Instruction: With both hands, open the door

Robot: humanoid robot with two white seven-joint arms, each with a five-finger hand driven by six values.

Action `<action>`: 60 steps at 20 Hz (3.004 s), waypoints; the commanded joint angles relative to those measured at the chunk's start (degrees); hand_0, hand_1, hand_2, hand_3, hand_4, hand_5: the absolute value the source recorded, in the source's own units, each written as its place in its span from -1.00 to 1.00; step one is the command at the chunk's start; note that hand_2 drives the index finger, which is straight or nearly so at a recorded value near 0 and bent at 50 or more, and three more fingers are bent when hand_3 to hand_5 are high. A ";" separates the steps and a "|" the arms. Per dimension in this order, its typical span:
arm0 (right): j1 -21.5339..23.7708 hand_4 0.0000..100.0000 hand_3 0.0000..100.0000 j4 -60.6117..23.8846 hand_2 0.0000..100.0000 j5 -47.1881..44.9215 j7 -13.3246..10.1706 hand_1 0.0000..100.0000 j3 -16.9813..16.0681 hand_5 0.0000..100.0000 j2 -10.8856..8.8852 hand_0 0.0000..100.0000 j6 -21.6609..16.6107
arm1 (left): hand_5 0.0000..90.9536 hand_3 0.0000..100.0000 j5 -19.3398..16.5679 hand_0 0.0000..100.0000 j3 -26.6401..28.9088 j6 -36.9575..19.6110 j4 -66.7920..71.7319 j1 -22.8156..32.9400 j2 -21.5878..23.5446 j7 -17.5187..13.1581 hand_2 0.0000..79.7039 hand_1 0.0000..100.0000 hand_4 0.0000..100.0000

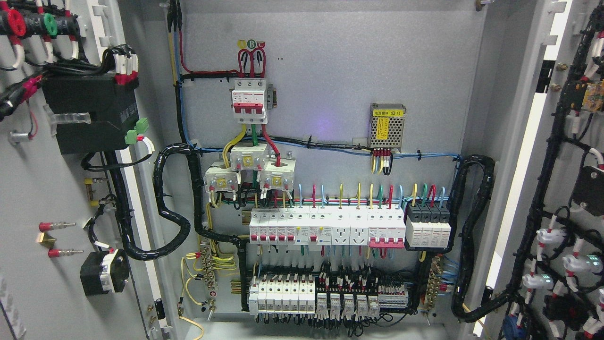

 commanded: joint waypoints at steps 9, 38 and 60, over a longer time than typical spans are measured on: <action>0.47 -0.62 -0.44 0.12 -0.88 0.90 -2.87 -1.00 -1.43 -0.62 -0.24 0.23 -0.24 | -1.00 -1.00 0.00 -0.76 0.00 -0.02 0.00 0.00 -1.49 0.03 -1.00 -0.22 -1.00; 15.84 -1.00 -1.00 -3.92 -1.00 12.49 -18.61 -1.00 -9.07 -1.00 -5.95 -0.04 -10.07 | -1.00 -1.00 0.00 -0.76 0.00 0.06 0.00 0.00 -1.49 0.03 -1.00 -0.22 -1.00; 36.85 -1.00 -1.00 -17.27 -1.00 27.52 -18.43 -1.00 -19.27 -1.00 -10.52 -0.12 -22.56 | -1.00 -1.00 0.00 -0.76 0.00 -0.02 0.00 -1.57 -1.76 0.03 -1.00 -0.22 -1.00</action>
